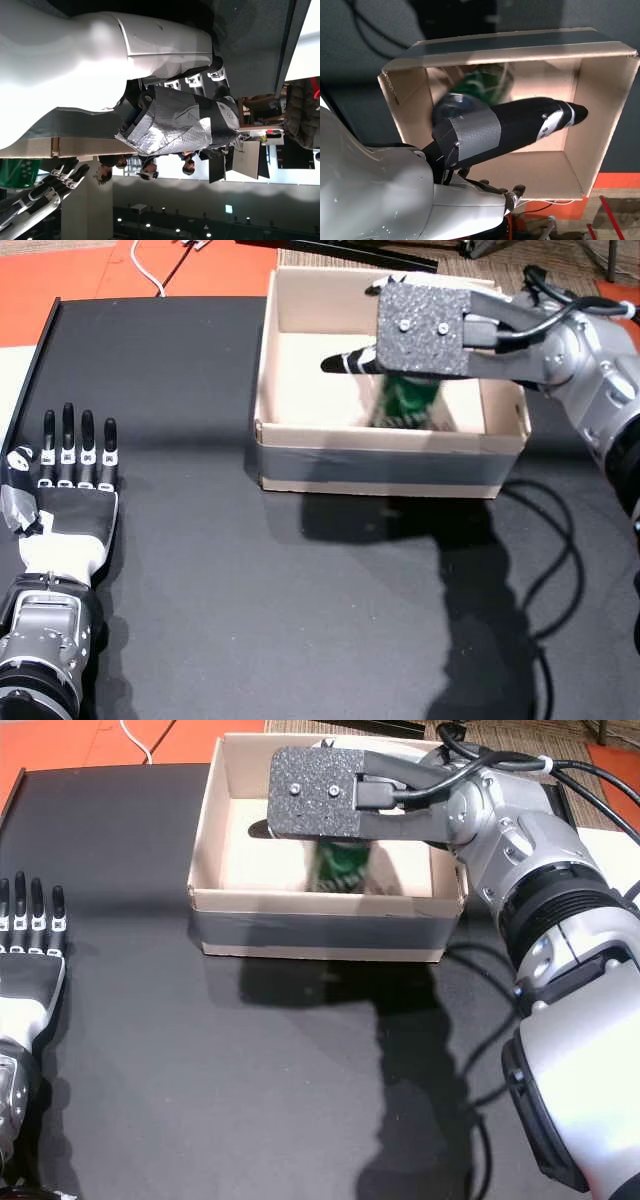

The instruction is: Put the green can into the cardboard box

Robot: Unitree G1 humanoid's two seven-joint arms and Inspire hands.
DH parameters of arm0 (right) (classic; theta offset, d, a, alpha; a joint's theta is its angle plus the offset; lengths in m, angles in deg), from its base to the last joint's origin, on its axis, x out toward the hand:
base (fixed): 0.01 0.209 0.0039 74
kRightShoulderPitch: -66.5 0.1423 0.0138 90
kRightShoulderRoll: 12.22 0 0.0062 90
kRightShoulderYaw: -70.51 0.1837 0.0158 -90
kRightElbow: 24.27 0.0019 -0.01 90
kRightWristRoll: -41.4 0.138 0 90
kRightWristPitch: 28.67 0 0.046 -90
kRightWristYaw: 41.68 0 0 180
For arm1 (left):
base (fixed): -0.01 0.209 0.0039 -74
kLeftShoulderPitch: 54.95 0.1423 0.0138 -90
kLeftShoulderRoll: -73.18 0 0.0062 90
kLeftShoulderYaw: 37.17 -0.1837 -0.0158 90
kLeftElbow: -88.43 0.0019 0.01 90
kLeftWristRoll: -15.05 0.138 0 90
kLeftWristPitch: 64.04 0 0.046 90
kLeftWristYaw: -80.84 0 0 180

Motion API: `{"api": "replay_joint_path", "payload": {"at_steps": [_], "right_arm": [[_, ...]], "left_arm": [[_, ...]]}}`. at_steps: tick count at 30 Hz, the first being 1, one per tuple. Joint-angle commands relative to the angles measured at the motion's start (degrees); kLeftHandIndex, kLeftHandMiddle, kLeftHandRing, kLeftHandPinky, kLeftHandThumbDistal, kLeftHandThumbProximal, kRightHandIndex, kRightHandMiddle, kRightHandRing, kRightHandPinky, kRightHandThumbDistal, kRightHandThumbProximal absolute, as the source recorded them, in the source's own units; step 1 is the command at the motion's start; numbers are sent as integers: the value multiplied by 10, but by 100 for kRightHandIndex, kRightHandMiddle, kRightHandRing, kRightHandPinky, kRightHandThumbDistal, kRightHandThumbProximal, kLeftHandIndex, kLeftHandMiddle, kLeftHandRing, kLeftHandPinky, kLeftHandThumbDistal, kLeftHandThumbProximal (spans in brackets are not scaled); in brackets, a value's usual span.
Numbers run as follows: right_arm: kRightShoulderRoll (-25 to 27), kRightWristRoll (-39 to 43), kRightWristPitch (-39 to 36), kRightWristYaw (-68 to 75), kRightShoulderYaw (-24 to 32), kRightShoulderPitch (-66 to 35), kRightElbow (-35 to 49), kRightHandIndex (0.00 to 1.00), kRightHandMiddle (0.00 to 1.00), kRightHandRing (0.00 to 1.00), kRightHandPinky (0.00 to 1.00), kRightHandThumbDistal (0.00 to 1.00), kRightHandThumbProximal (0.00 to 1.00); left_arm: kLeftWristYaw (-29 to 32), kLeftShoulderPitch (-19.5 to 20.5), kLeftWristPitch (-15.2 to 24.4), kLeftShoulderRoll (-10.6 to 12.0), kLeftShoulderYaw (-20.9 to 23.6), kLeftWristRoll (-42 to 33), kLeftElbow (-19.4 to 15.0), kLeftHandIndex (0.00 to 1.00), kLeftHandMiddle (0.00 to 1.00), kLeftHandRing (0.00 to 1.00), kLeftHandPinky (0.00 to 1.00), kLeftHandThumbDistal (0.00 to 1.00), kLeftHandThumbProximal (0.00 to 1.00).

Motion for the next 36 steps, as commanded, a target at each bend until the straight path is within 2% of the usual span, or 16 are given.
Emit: {"api": "replay_joint_path", "payload": {"at_steps": [1, 7, 10, 13, 15, 18, 20, 22, 24, 30, 33, 35, 36], "right_arm": [[5, 5, 2, -1, 4, 14, 4, 89, 100, 100, 100, 100, 75], [6, 10, 4, -4, 9, 15, 3, 89, 100, 100, 100, 100, 71], [7, 15, -1, 1, 13, 15, 4, 86, 100, 100, 100, 100, 73], [10, 22, -9, 9, 21, 16, 6, 85, 100, 100, 100, 100, 73], [11, 22, -15, 21, 25, 18, 8, 85, 100, 100, 100, 100, 77], [15, 27, -38, 54, 32, 19, 12, 84, 99, 100, 100, 100, 71], [16, 34, -53, 68, 39, 20, 13, 79, 98, 100, 100, 100, 67], [17, 36, -59, 73, 41, 25, 14, 77, 98, 100, 100, 100, 68], [18, 38, -62, 70, 46, 29, 14, 75, 96, 100, 100, 100, 67], [21, 39, -72, 76, 50, 31, 15, 77, 97, 100, 100, 100, 67], [22, 27, -86, 128, 41, 25, 17, 76, 93, 100, 100, 100, 65], [22, 13, -113, 205, 32, 16, 20, 80, 91, 100, 100, 100, 74], [22, 3, -121, 248, 24, 12, 20, 80, 90, 100, 100, 100, 72]], "left_arm": [[-25, 23, -1, 7, -2, 11, 18, 51, 51, 63, 76, 0, 58], [-27, 21, 1, 7, -3, 12, 18, 48, 48, 60, 75, 0, 57], [-28, 22, 0, 6, -2, 12, 18, 51, 49, 60, 75, 0, 56], [-34, 21, 0, 5, -1, 11, 18, 47, 48, 59, 74, 0, 55], [-31, 22, -1, 4, -2, 12, 18, 47, 48, 60, 75, 0, 56], [-28, 22, -4, 3, -4, 14, 18, 50, 50, 62, 78, 0, 58], [-30, 22, -3, 2, -5, 14, 19, 49, 50, 61, 77, 0, 58], [-26, 23, -4, 2, -8, 16, 19, 50, 51, 63, 79, 0, 58], [-36, 21, -4, 2, -8, 15, 19, 49, 50, 60, 75, 0, 59], [-33, 20, 0, 4, -7, 12, 19, 49, 51, 62, 77, 0, 59], [-35, 18, 2, 4, -7, 12, 19, 51, 51, 62, 77, 0, 59], [-36, 18, 2, 4, -9, 13, 18, 49, 50, 61, 76, 0, 58], [-36, 19, 2, 3, -10, 15, 18, 49, 50, 61, 76, 0, 58]]}}
